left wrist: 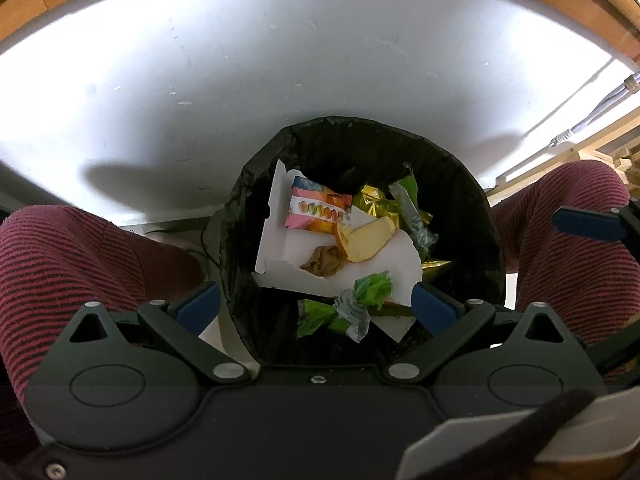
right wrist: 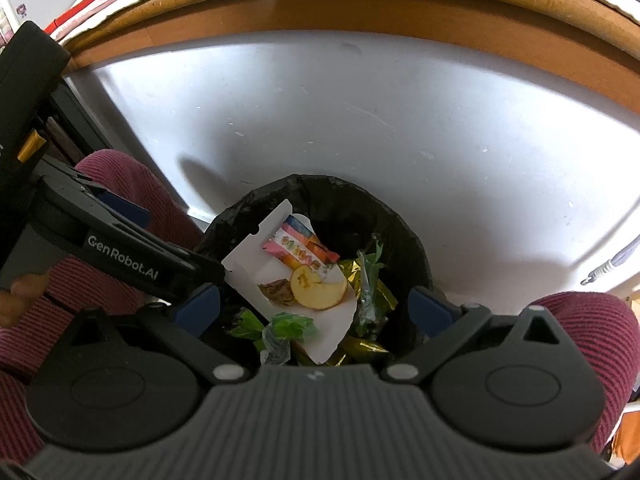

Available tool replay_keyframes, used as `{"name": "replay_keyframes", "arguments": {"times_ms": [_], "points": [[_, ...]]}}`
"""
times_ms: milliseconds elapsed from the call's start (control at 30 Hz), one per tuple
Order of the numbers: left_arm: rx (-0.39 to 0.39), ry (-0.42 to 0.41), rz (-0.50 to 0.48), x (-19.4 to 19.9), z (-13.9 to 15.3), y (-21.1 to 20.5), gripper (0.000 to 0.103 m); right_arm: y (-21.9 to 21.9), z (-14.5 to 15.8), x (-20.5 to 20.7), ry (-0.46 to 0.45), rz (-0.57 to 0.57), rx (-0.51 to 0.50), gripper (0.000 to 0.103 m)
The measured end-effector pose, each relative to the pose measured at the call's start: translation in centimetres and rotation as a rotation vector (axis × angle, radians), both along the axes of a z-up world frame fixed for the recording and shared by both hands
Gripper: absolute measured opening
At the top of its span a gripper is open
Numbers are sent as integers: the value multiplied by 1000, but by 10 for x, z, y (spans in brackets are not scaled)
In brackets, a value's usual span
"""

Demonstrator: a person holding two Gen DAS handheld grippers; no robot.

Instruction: Collect trash

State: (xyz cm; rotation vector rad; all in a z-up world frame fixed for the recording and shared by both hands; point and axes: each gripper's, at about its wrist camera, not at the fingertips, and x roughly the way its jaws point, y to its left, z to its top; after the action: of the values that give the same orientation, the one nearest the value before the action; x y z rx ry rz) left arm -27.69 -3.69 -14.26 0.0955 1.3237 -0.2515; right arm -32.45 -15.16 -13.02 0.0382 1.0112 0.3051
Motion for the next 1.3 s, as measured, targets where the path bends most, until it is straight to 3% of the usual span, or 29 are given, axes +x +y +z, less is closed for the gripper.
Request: {"name": "replay_keyframes", "arguments": {"times_ms": [1300], "points": [[0,8,4,-2,-1,1,102,2,0,-3,1,-6,-3,103]]}}
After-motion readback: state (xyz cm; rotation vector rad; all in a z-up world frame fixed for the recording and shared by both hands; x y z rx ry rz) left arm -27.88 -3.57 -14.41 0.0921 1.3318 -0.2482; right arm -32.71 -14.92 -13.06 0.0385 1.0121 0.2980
